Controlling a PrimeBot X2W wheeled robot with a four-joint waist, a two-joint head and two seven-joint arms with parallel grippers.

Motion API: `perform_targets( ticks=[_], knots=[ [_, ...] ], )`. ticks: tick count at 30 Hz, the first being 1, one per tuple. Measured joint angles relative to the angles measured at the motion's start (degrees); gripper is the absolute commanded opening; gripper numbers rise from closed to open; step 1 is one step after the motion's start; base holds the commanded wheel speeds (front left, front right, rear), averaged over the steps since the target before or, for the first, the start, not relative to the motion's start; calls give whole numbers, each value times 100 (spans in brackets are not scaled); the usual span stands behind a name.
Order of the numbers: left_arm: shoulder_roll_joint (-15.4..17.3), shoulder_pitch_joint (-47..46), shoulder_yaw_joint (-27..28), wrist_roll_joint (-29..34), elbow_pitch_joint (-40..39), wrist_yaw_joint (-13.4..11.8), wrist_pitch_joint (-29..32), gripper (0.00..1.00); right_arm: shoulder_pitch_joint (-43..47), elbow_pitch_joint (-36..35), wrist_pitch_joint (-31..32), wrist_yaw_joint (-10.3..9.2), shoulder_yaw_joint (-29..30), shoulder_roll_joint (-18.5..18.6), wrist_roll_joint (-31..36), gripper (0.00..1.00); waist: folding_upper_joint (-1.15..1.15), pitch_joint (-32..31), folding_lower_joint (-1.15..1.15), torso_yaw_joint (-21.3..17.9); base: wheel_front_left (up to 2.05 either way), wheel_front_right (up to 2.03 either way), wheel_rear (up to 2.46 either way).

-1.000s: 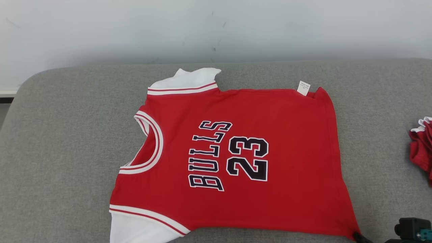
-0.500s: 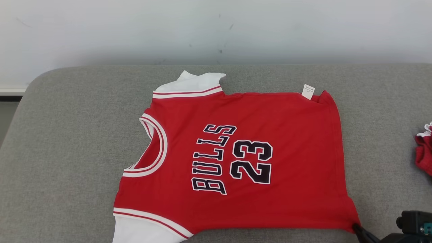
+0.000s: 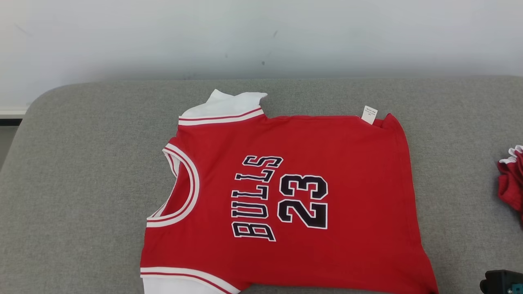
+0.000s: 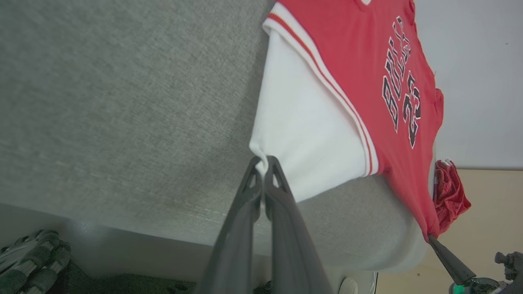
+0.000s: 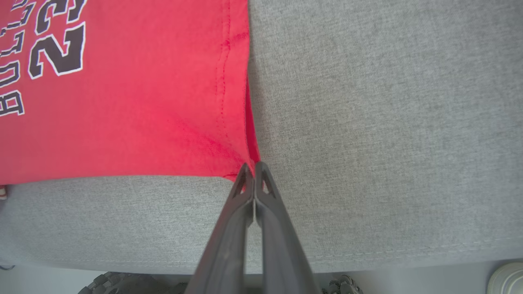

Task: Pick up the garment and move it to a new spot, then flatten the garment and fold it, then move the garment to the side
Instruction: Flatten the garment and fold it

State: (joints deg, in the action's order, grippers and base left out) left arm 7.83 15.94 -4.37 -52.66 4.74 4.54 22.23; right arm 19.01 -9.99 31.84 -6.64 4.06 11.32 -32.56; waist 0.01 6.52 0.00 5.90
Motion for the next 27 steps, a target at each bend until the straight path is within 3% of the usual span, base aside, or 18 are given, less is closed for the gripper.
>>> perform_targets(
  ticks=[10, 11, 12, 23, 27],
  knots=[
    [108, 235, 68, -164, -360, -257, 219, 0, 55, 4, 156, -42, 157, -32, 108, 3, 0, -17, 0, 24, 0, 0, 0],
    [118, 246, 71, -152, -389, -270, 229, 50, 53, 4, 171, -42, 167, -42, 132, 100, 0, -20, 0, 27, 0, 0, 0],
    [123, 248, 70, -134, -426, -311, 244, 100, 51, 4, 181, -42, 180, -64, 145, 100, 0, -22, 0, 28, 0, 0, 0],
    [332, 383, 127, 112, -691, -613, 402, 100, 46, -12, 246, -48, 219, -192, 260, 100, 0, -50, 0, 11, 0, 0, 0],
    [531, 294, 407, 460, -835, -655, 21, 100, -15, -124, 130, -49, 311, -207, 371, 100, 0, -89, 0, 20, 0, 0, 0]
  ],
)
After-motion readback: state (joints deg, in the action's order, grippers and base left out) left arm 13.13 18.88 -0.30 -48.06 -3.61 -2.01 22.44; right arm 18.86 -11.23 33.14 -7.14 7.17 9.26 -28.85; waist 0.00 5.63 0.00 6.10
